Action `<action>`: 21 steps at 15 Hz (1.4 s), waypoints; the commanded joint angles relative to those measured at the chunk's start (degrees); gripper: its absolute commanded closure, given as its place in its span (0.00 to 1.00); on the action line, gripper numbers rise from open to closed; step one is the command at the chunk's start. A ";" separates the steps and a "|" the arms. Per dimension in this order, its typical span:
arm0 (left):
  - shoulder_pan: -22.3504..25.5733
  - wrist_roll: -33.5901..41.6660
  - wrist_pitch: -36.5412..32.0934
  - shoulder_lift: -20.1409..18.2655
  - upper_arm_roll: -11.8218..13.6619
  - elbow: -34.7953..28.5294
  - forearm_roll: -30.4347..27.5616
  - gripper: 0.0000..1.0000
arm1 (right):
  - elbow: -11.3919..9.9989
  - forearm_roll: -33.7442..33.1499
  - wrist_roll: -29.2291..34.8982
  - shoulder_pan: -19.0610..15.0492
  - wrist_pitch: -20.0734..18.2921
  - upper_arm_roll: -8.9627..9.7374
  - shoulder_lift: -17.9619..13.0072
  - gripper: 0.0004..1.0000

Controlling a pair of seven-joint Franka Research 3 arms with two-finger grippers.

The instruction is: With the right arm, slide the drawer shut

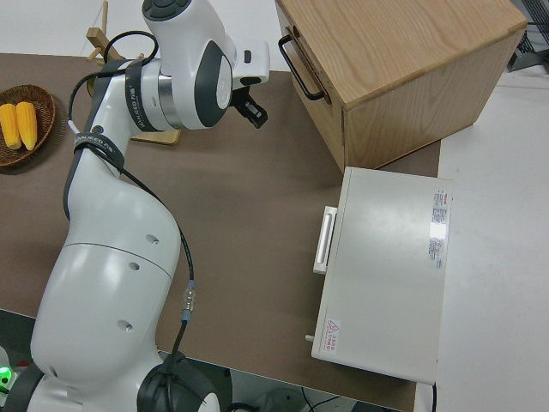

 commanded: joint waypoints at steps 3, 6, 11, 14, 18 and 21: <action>-0.24 0.55 -0.12 -0.49 0.29 0.02 -0.21 0.01 | -2.48 -0.11 -15.49 -0.18 -7.15 0.92 -6.62 0.01; -0.24 0.55 -0.12 -0.49 0.29 0.02 -0.21 0.01 | -2.83 -0.11 -18.92 -0.62 -10.66 1.27 -10.04 0.01; -0.24 0.55 -0.12 -0.49 0.29 0.02 -0.21 0.01 | -4.23 1.39 -26.31 -5.26 -15.51 3.81 -15.58 0.01; -0.24 0.55 -0.12 -0.49 0.29 0.02 -0.21 0.01 | -6.16 1.39 -27.11 -7.03 -15.51 4.88 -18.31 0.01; -0.24 0.55 -0.12 -0.49 0.29 0.02 -0.21 0.01 | -6.96 1.39 -27.11 -7.21 -15.60 4.88 -19.55 0.01; -0.24 0.55 -0.12 -0.49 0.29 0.02 -0.21 0.01 | -6.87 1.39 -27.20 -6.86 -16.56 4.97 -19.63 0.01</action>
